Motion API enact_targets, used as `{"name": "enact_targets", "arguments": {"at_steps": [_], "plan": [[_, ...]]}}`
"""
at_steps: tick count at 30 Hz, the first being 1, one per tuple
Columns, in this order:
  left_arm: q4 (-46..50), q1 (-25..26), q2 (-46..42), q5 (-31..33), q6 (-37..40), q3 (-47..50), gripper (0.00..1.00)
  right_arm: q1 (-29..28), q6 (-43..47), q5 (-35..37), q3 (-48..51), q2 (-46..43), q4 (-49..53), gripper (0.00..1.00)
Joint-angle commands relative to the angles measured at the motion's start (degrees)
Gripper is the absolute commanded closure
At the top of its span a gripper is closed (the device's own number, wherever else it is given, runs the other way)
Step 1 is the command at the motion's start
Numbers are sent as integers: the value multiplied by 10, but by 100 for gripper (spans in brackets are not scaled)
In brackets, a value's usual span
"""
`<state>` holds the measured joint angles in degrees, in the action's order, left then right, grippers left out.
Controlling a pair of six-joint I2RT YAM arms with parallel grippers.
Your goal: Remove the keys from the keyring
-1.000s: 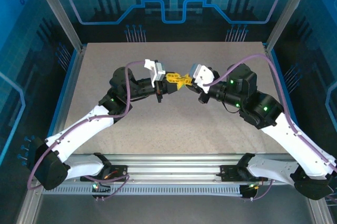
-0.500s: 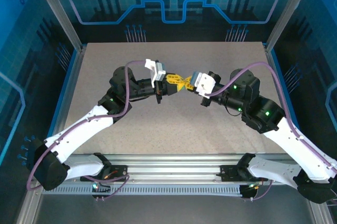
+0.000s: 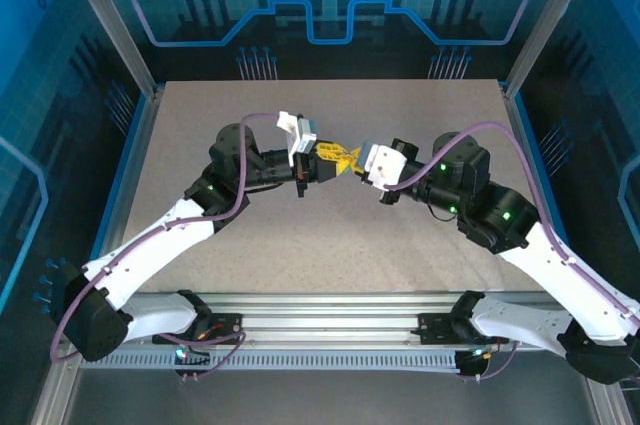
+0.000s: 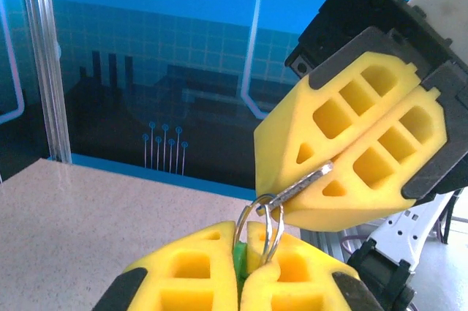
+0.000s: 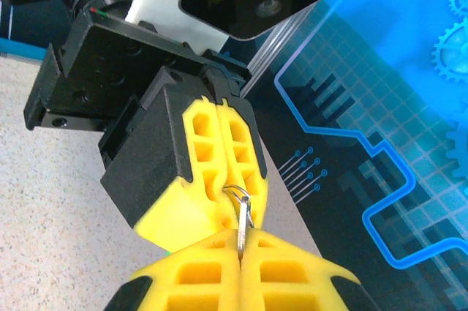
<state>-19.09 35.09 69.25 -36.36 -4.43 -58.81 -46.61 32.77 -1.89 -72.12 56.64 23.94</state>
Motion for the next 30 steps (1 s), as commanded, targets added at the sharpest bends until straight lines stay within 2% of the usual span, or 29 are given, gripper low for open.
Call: {"name": "enact_targets", "arguments": {"at_steps": [1,13,17,23,26,30], "plan": [[-17,-24,-8,85,-7,-41,100,-45,36,-78,1,10,116,100],[5,-16,-12,91,21,-46,100,-65,49,-85,6,30,122,100],[5,-15,-11,88,21,-48,100,-135,95,29,12,71,130,100],[14,-14,-18,77,24,-47,100,-177,143,83,43,77,129,100],[14,-14,-17,57,22,-48,100,-200,192,138,59,89,141,100],[-10,-14,-11,27,8,-43,100,-214,211,143,72,90,129,100]]}}
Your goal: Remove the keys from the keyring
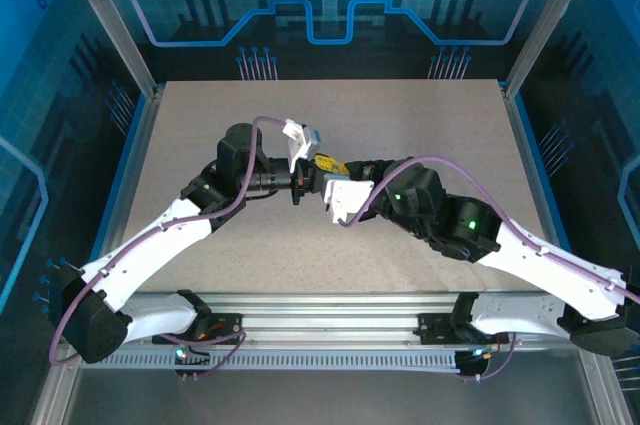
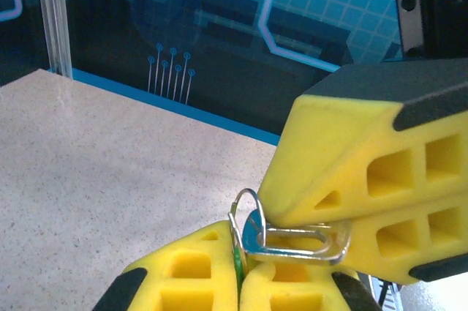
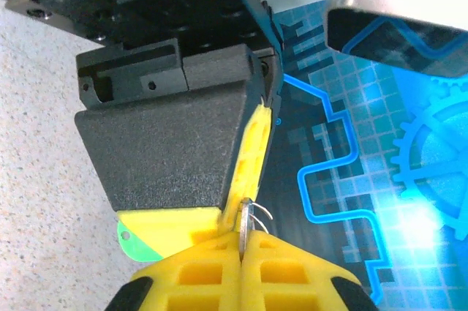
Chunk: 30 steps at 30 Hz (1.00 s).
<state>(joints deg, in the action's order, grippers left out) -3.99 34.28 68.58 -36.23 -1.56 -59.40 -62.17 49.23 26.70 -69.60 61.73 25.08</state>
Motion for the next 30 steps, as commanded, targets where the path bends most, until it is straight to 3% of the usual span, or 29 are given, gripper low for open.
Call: {"name": "enact_targets", "arguments": {"at_steps": [1,6,10,15,30], "plan": [[-167,-6,-3,16,-25,-36,100,-60,49,-144,47,39,112,100],[-178,-5,1,-40,-25,-33,98,-56,46,-164,37,38,97,100],[-206,-2,-8,-35,-32,-7,79,-34,22,-203,27,20,63,100],[-210,-2,-9,-29,-34,5,66,-6,-14,-220,11,14,25,100],[-206,12,-32,-41,3,44,39,70,-103,-257,-5,2,-27,100]]}}
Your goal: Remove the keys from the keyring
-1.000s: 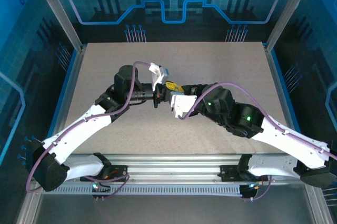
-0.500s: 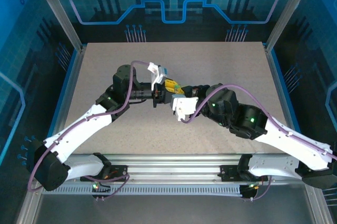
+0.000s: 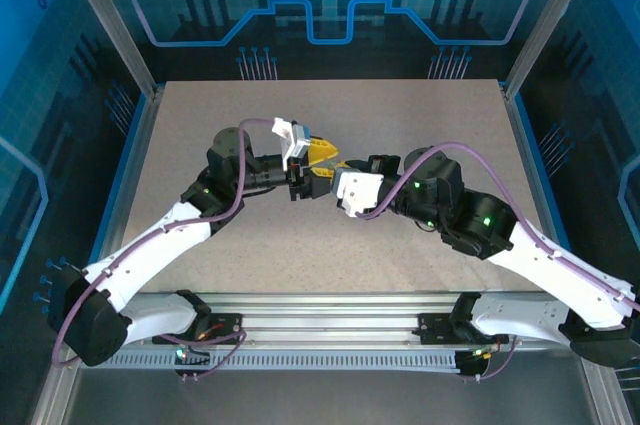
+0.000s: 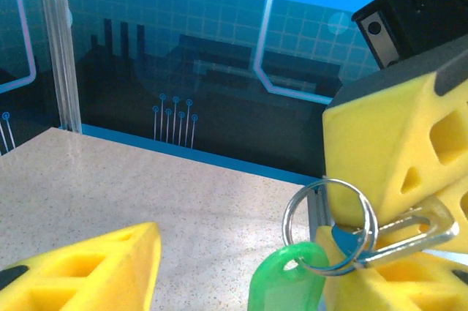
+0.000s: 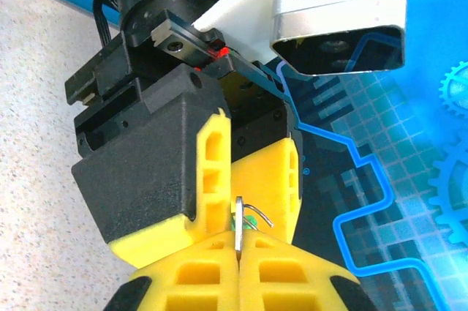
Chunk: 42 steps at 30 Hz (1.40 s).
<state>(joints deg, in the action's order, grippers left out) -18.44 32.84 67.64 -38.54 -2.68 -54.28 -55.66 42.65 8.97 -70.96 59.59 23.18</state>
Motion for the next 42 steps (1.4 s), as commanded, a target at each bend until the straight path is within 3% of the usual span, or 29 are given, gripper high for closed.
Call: {"name": "enact_targets", "arguments": {"at_steps": [1,11,20,27,29,31,37,42], "plan": [[-59,27,-24,-18,17,-5,37,9,-42,-82,8,23,-10,100],[-47,28,-50,-4,31,23,27,56,-95,-115,11,12,-38,100],[-32,28,-59,-18,31,26,26,104,-148,-153,20,0,-71,100],[-5,26,-82,63,33,39,23,151,-197,-221,38,-20,-111,100],[-4,22,-93,98,30,49,16,165,-208,-237,43,-25,-124,100],[-3,14,-105,118,25,56,11,182,-228,-263,56,-34,-152,100],[19,-22,-123,169,-22,46,14,232,-284,-359,75,-41,-215,100],[24,-91,-107,146,-142,14,17,295,-371,-509,67,-13,-280,100]]}}
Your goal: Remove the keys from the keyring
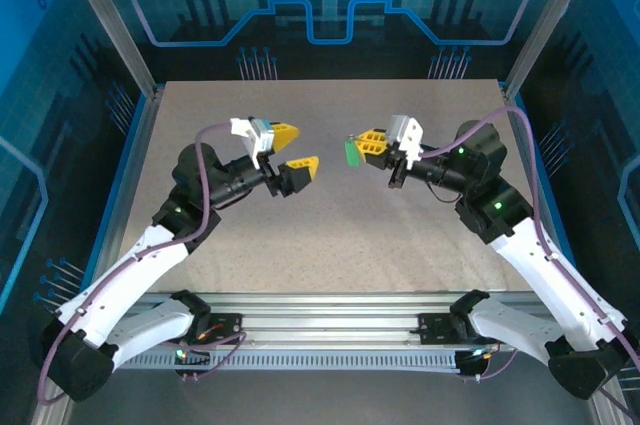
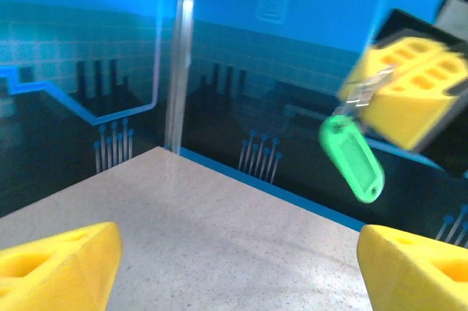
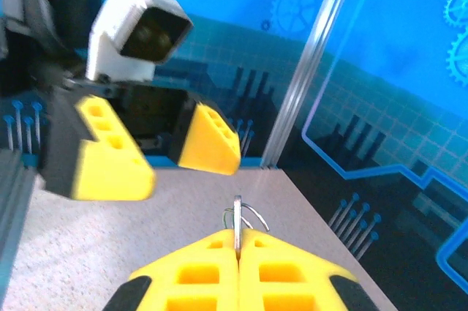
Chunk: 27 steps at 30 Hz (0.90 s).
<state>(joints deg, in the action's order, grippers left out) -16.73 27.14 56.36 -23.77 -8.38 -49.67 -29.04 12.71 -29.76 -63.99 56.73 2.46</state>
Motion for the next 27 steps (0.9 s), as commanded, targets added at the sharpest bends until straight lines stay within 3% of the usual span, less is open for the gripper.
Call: {"name": "enact_targets", "arguments": {"at_steps": [1,4,7,12,21,27], "plan": [[9,-47,12,-13,-108,-41,18,37,-87,-149,-7,25,-87,100],[-17,-82,31,-47,-175,-54,25,64,-166,-235,-14,62,-165,100],[-67,-104,58,-103,-242,-70,32,86,-300,-307,-17,113,-330,100],[-163,-114,108,-206,-361,-105,36,90,-429,-364,-47,176,-487,100],[-404,-113,170,-283,-567,-96,31,87,-519,-377,-64,214,-586,100],[-438,-89,198,-298,-599,-104,28,74,-526,-378,-71,225,-589,100]]}}
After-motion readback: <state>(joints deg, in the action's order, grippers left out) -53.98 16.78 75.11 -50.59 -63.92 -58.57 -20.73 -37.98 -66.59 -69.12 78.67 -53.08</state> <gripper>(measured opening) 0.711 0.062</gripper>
